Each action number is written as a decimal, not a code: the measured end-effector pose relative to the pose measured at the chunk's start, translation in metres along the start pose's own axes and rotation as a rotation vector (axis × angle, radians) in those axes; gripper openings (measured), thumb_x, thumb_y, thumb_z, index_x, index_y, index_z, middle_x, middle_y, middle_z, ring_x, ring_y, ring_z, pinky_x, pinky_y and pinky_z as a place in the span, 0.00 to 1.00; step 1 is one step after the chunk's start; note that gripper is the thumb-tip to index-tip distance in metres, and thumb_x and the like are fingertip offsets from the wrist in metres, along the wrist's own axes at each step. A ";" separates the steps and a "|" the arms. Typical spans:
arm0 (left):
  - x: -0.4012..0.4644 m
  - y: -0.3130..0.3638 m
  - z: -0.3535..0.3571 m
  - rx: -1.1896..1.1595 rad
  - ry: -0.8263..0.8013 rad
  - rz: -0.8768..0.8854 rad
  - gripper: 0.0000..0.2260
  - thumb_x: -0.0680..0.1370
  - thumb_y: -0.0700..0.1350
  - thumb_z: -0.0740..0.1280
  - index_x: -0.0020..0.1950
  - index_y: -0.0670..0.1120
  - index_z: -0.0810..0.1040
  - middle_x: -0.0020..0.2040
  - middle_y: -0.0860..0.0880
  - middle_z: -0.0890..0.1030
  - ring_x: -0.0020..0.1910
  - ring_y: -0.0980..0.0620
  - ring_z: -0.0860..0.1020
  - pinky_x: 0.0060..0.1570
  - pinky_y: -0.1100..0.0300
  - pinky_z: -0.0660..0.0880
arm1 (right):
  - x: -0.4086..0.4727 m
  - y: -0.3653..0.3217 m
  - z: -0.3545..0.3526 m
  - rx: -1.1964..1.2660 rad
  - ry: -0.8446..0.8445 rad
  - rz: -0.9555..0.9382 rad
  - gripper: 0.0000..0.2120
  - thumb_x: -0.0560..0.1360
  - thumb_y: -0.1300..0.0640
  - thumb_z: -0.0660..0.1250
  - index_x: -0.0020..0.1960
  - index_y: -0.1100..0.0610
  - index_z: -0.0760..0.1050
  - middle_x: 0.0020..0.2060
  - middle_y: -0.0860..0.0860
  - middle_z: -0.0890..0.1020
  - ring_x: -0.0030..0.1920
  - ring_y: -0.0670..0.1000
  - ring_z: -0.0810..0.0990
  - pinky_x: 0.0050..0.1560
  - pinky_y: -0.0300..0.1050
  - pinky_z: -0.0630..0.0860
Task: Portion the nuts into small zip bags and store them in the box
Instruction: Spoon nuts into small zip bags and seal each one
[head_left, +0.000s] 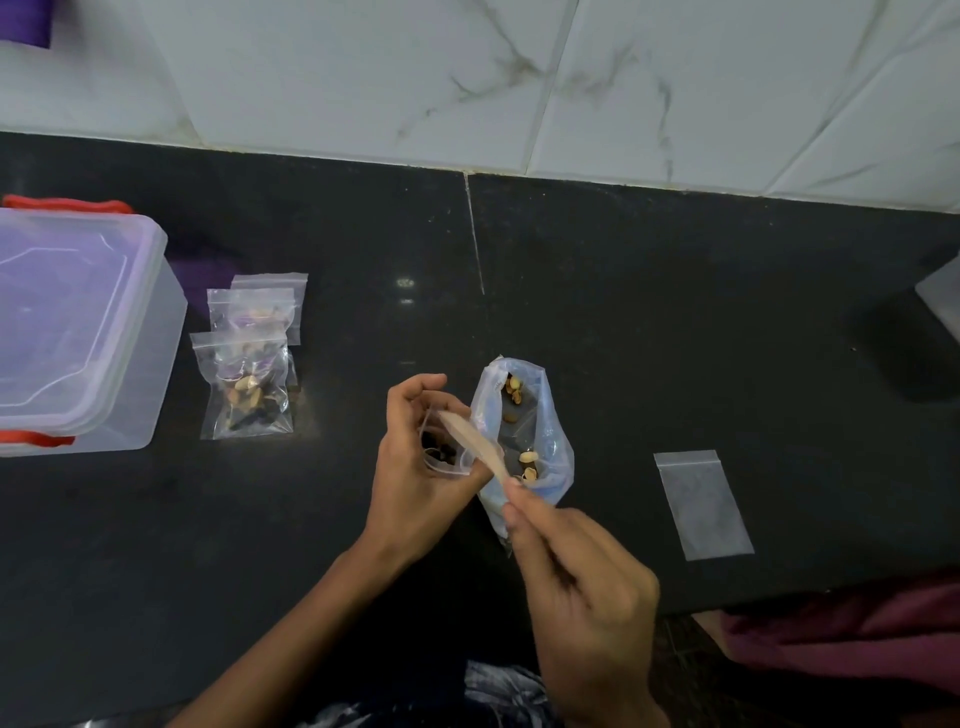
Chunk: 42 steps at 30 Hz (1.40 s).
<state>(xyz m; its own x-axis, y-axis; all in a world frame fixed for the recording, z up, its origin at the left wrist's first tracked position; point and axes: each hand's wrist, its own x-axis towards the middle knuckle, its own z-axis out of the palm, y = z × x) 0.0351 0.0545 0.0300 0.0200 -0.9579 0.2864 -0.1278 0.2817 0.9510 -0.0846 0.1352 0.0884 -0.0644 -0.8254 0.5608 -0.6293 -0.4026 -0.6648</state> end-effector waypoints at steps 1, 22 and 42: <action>0.000 0.000 -0.001 0.002 0.007 -0.009 0.32 0.66 0.47 0.75 0.61 0.65 0.61 0.48 0.58 0.77 0.45 0.55 0.79 0.45 0.66 0.75 | 0.003 -0.001 -0.002 0.038 0.050 0.069 0.12 0.78 0.52 0.64 0.58 0.56 0.78 0.38 0.46 0.83 0.35 0.38 0.79 0.33 0.30 0.75; 0.006 0.019 -0.015 -0.031 0.054 -0.082 0.27 0.66 0.52 0.73 0.60 0.58 0.63 0.47 0.56 0.76 0.46 0.59 0.77 0.47 0.71 0.73 | 0.015 0.035 -0.023 -0.513 -0.139 0.671 0.34 0.71 0.35 0.60 0.72 0.50 0.61 0.60 0.49 0.70 0.58 0.47 0.71 0.50 0.44 0.71; 0.002 0.047 -0.050 -0.297 0.174 -0.345 0.11 0.72 0.47 0.67 0.53 0.46 0.76 0.33 0.54 0.81 0.31 0.60 0.79 0.31 0.67 0.75 | 0.044 0.005 0.052 0.561 -0.347 0.672 0.07 0.78 0.56 0.62 0.50 0.58 0.77 0.42 0.47 0.84 0.44 0.43 0.83 0.43 0.34 0.77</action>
<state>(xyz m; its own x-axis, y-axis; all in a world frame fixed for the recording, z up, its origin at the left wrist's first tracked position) 0.0783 0.0683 0.0815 0.1799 -0.9818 -0.0606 0.2031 -0.0232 0.9789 -0.0504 0.0762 0.0841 0.0124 -0.9894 -0.1449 -0.0728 0.1437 -0.9869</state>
